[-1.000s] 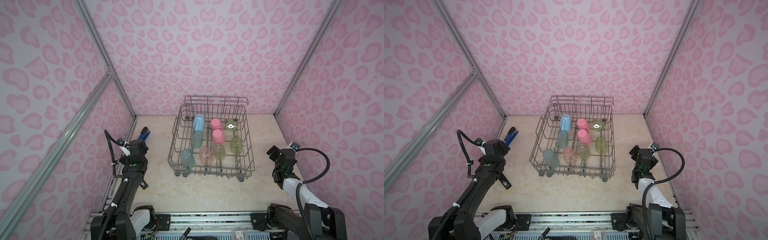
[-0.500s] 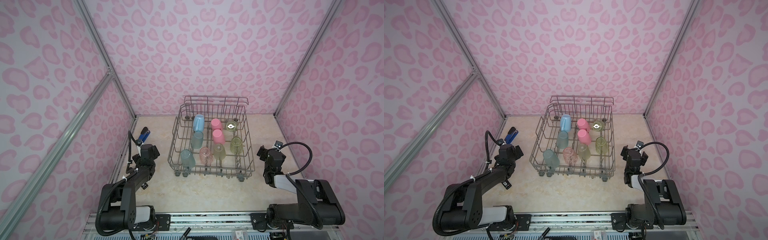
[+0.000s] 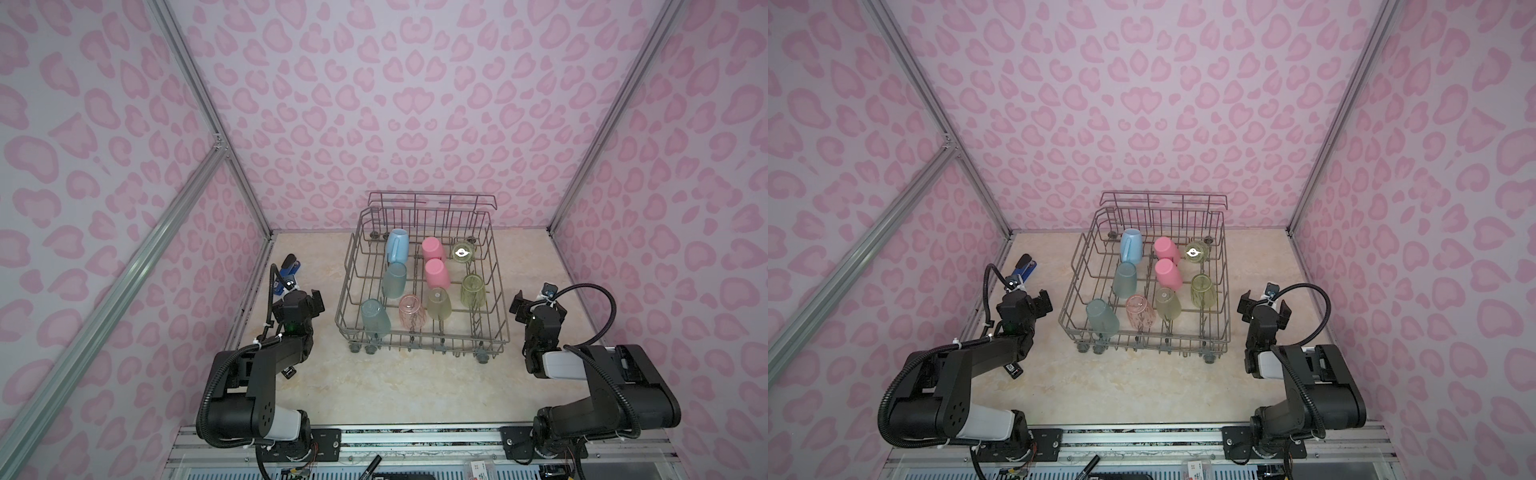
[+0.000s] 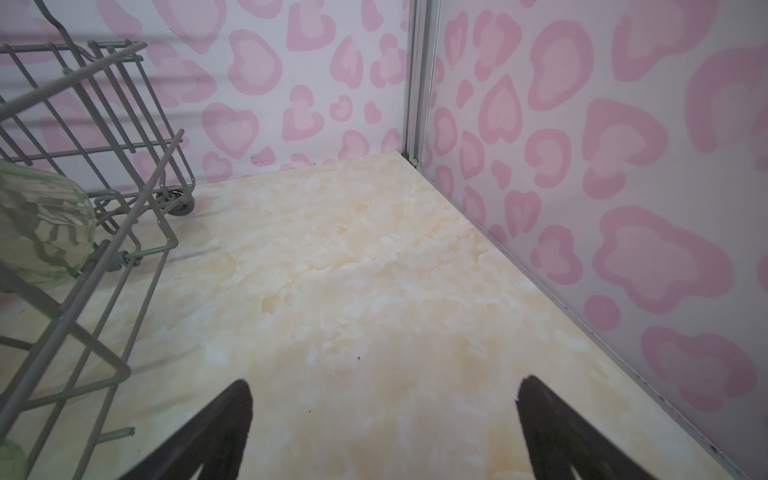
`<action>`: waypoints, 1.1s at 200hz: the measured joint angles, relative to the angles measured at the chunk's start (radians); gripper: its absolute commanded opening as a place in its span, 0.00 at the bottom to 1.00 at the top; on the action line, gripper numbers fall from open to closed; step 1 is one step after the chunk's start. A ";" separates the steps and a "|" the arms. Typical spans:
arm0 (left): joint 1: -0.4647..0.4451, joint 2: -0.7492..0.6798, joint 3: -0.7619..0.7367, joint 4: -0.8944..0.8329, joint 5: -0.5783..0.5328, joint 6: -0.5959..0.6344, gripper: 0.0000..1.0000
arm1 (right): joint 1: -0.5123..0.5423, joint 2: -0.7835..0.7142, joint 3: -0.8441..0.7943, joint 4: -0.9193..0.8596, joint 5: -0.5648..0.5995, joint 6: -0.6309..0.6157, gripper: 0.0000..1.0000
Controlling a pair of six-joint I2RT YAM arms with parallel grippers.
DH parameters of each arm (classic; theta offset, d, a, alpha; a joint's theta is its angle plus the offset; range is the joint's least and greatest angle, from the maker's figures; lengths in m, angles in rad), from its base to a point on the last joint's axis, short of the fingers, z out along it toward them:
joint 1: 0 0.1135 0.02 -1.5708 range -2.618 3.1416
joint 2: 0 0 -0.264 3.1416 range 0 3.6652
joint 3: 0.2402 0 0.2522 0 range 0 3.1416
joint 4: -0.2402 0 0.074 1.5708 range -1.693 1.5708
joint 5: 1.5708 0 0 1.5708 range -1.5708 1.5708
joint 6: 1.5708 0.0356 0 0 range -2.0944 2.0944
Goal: Load the cups into the dish rack
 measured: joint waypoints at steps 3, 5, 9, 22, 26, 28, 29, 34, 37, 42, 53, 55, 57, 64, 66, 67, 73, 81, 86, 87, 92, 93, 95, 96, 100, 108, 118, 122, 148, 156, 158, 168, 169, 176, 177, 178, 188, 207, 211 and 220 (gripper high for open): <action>0.000 0.000 -0.010 0.015 0.007 0.000 0.97 | 0.003 0.005 0.001 0.005 0.000 -0.004 0.99; 0.000 0.000 -0.016 0.027 0.011 0.000 0.97 | 0.005 0.008 0.001 0.008 0.000 -0.007 0.99; 0.000 0.000 -0.029 0.045 0.017 0.003 0.97 | 0.009 0.014 0.002 0.012 0.001 -0.011 0.99; -0.002 0.000 -0.059 0.085 0.032 0.018 0.97 | 0.031 0.059 0.009 0.047 -0.008 -0.034 1.00; -0.003 0.000 -0.067 0.102 0.040 0.024 0.97 | 0.039 0.074 0.012 0.053 -0.008 -0.040 0.99; -0.003 0.001 -0.071 0.112 0.042 0.027 0.97 | 0.043 0.080 0.013 0.055 -0.007 -0.043 1.00; -0.003 0.002 -0.072 0.116 0.043 0.027 0.97 | 0.045 0.082 0.013 0.054 -0.007 -0.046 1.00; -0.003 0.005 -0.083 0.147 0.046 0.027 0.97 | 0.051 0.084 0.015 0.040 -0.008 -0.056 0.99; -0.003 0.009 -0.089 0.161 0.047 0.028 0.97 | 0.056 0.080 0.017 0.032 -0.008 -0.061 0.99; -0.003 0.013 -0.097 0.185 0.055 0.030 0.97 | 0.060 0.074 0.019 0.024 -0.010 -0.066 0.99; -0.003 0.021 -0.103 0.202 0.066 0.037 0.97 | 0.060 0.066 0.026 0.036 -0.008 -0.072 1.00; -0.003 0.022 -0.103 0.206 0.067 0.038 0.97 | 0.060 0.067 0.026 0.040 -0.008 -0.073 1.00; -0.003 0.023 -0.103 0.210 0.068 0.038 0.97 | 0.060 0.068 0.026 0.043 -0.008 -0.074 1.00; -0.002 0.024 -0.103 0.223 0.074 0.038 0.97 | 0.060 0.078 0.026 0.057 -0.007 -0.081 1.00; -0.002 0.024 -0.103 0.226 0.074 0.038 0.97 | 0.060 0.082 0.026 0.060 -0.007 -0.081 1.00; -0.002 0.024 -0.103 0.228 0.074 0.038 0.97 | 0.060 0.083 0.026 0.060 -0.007 -0.081 1.00; 0.000 0.025 -0.103 0.240 0.077 0.038 0.97 | 0.059 0.089 0.026 0.058 -0.009 -0.082 1.00; 0.002 0.026 -0.103 0.249 0.080 0.038 0.97 | 0.049 0.089 0.031 0.042 -0.023 -0.084 1.00; 0.002 0.026 -0.103 0.250 0.083 0.038 0.97 | 0.039 0.088 0.039 0.035 -0.037 -0.084 0.99; 0.002 0.026 -0.103 0.250 0.083 0.038 0.97 | 0.037 0.088 0.040 0.034 -0.039 -0.084 1.00; 0.002 0.026 -0.103 0.253 0.084 0.038 0.97 | 0.025 0.088 0.047 0.033 -0.048 -0.083 1.00; 0.002 0.026 -0.103 0.253 0.084 0.038 0.97 | 0.022 0.088 0.048 0.033 -0.050 -0.082 0.99; 0.002 0.026 -0.103 0.253 0.084 0.038 0.97 | 0.018 0.088 0.049 0.033 -0.054 -0.080 1.00; 0.002 0.026 -0.103 0.253 0.084 0.038 0.97 | 0.016 0.088 0.049 0.033 -0.056 -0.079 1.00; 0.002 0.026 -0.103 0.255 0.084 0.038 0.97 | 0.008 0.087 0.050 0.033 -0.060 -0.075 1.00; 0.002 0.026 -0.103 0.257 0.084 0.038 0.97 | 0.002 0.087 0.051 0.031 -0.060 -0.068 1.00; 0.002 0.026 -0.103 0.262 0.085 0.040 0.97 | 0.002 0.087 0.051 0.025 -0.078 -0.068 1.00; 0.002 0.026 -0.104 0.265 0.085 0.043 0.97 | 0.002 0.087 0.050 0.024 -0.089 -0.068 1.00; 0.002 0.026 -0.106 0.272 0.088 0.045 0.97 | 0.001 0.087 0.050 0.025 -0.101 -0.061 0.99; 0.002 0.026 -0.106 0.272 0.088 0.045 0.97 | 0.001 0.087 0.050 0.025 -0.101 -0.061 1.00; 0.002 0.026 -0.106 0.272 0.088 0.045 0.97 | 0.001 0.087 0.050 0.025 -0.103 -0.061 1.00; 0.002 0.026 -0.106 0.273 0.088 0.045 0.97 | 0.002 0.086 0.048 0.026 -0.104 -0.061 1.00; 0.002 0.026 -0.106 0.273 0.088 0.045 0.97 | 0.002 0.086 0.048 0.026 -0.104 -0.061 1.00; 0.002 0.026 -0.106 0.273 0.088 0.045 0.97 | 0.002 0.086 0.048 0.025 -0.104 -0.061 0.99; 0.002 0.026 -0.106 0.273 0.088 0.045 0.97 | 0.002 0.086 0.048 0.025 -0.105 -0.061 0.99; 0.002 0.026 -0.106 0.273 0.088 0.045 0.97 | 0.002 0.086 0.048 0.025 -0.105 -0.061 1.00; 0.001 0.026 -0.106 0.273 0.088 0.045 0.97 | 0.002 0.086 0.048 0.026 -0.105 -0.061 1.00; 0.001 0.026 -0.106 0.273 0.088 0.045 0.97 | 0.002 0.086 0.048 0.026 -0.105 -0.061 1.00; 0.001 0.026 -0.106 0.273 0.088 0.045 0.97 | 0.002 0.086 0.048 0.026 -0.105 -0.061 1.00; 0.001 0.026 -0.106 0.273 0.088 0.046 0.97 | 0.002 0.086 0.048 0.026 -0.105 -0.061 0.99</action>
